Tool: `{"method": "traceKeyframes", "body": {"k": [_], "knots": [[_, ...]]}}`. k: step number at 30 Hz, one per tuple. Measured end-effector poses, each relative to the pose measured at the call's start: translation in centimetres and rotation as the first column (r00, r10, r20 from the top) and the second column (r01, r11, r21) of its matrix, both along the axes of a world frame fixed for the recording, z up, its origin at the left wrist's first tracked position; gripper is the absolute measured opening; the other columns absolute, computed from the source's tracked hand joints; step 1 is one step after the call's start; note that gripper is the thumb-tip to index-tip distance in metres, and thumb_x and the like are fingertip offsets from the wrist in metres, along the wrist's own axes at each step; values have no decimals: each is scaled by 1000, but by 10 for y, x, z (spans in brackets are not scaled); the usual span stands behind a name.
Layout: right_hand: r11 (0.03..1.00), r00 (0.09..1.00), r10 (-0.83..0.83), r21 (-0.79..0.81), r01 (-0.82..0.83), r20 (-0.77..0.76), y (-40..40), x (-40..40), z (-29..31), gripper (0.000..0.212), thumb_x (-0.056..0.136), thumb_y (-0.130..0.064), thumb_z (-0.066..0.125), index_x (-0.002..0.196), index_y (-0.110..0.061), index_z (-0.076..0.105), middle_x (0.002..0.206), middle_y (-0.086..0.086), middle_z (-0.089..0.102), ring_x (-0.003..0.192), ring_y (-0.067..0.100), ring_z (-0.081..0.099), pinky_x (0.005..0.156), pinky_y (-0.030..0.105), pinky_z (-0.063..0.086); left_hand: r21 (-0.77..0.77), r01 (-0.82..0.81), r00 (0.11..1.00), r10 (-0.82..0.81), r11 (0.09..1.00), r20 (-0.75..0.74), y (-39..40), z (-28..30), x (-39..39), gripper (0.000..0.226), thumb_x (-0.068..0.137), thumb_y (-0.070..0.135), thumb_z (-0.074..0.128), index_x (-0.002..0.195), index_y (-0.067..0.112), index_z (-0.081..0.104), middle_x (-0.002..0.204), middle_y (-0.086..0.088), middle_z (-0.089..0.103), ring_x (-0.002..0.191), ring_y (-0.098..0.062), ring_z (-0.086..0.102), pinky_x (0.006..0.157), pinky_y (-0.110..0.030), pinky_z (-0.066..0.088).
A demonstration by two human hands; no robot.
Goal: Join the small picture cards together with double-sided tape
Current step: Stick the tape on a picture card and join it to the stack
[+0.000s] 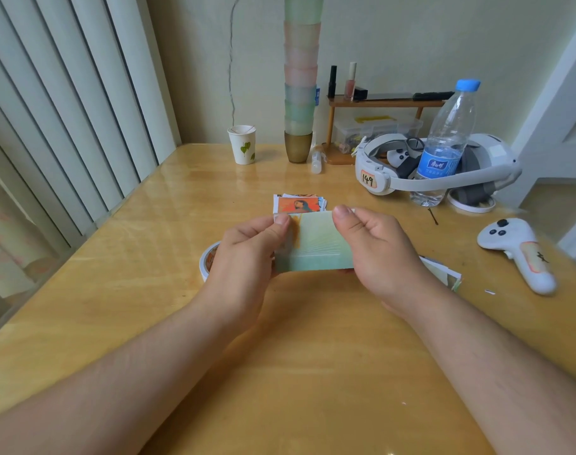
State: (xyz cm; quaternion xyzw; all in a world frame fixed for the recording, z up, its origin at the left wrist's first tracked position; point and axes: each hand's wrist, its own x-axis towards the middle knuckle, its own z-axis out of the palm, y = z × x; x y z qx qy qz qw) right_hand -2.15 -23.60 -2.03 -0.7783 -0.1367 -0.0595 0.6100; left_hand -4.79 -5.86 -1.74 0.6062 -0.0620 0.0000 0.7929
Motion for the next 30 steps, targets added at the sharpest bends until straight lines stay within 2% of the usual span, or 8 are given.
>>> {"method": "traceKeyframes", "body": {"k": [5, 9, 13, 15, 18, 23, 27, 30], "knots": [[999, 1000, -25, 43, 26, -19, 1, 0, 2, 51, 98, -60, 55, 91, -11, 71, 77, 13, 66, 72, 16, 59, 64, 39, 49, 19, -19, 998, 20, 1000, -56, 1, -5, 5, 30, 108, 20, 53, 107, 14, 82, 112, -10, 80, 105, -26, 76, 80, -35, 61], [996, 996, -80, -28, 81, 33, 3, 0, 0, 68, 83, -83, 53, 96, -19, 74, 92, 19, 72, 80, 30, 66, 75, 58, 55, 54, -10, 1000, 10, 998, -2, -1, -8, 5, 31, 110, 22, 51, 113, 8, 79, 112, -10, 80, 106, -25, 76, 91, -37, 60], [962, 959, -202, -142, 232, 201, 1, 1, 2, 64, 93, -68, 51, 85, -7, 67, 75, 19, 65, 74, 37, 55, 61, 42, 48, 46, -22, 999, 20, 999, 35, -3, -5, 2, 30, 109, 22, 52, 112, 8, 79, 110, -8, 80, 102, -20, 77, 87, -31, 60], [947, 940, -216, -179, 268, 264, 1, -1, 3, 63, 97, -61, 53, 74, -2, 55, 60, 10, 46, 59, 22, 37, 54, 38, 34, 56, -20, 999, 18, 998, 36, -3, -7, 3, 29, 108, 22, 54, 106, 11, 81, 109, -9, 81, 103, -23, 77, 88, -33, 61], [935, 932, -222, -209, 287, 288, 0, 0, 1, 59, 97, -54, 53, 68, -4, 45, 59, 0, 34, 58, 11, 26, 52, 34, 25, 169, -45, 998, 36, 985, 57, 1, -9, 4, 18, 102, 20, 65, 101, 15, 83, 101, -6, 82, 90, -17, 77, 76, -31, 61], [922, 919, -251, -215, 323, 305, -2, 2, 2, 60, 97, -58, 50, 68, -6, 50, 58, 11, 40, 59, 15, 30, 56, 41, 31, 234, -91, 996, 85, 968, 36, 7, 1, 6, 12, 94, 18, 75, 85, 12, 79, 70, 2, 76, 61, -9, 69, 51, -15, 51], [921, 931, -272, -215, 325, 243, -4, 6, 0, 66, 98, -64, 50, 78, -2, 61, 70, 22, 53, 61, 16, 37, 54, 38, 35, 388, -127, 992, 116, 913, 52, 13, -2, 8, 19, 95, 30, 76, 83, 16, 81, 62, 2, 67, 56, -13, 64, 50, -17, 46], [970, 972, -233, -69, 234, 20, -8, 7, 2, 51, 95, -57, 63, 82, -8, 70, 65, 10, 60, 56, 10, 51, 55, 39, 50, 408, -118, 993, 116, 905, 31, 19, -2, 9, 10, 97, 22, 74, 90, 20, 82, 70, -1, 74, 60, -14, 66, 54, -24, 51]]}}
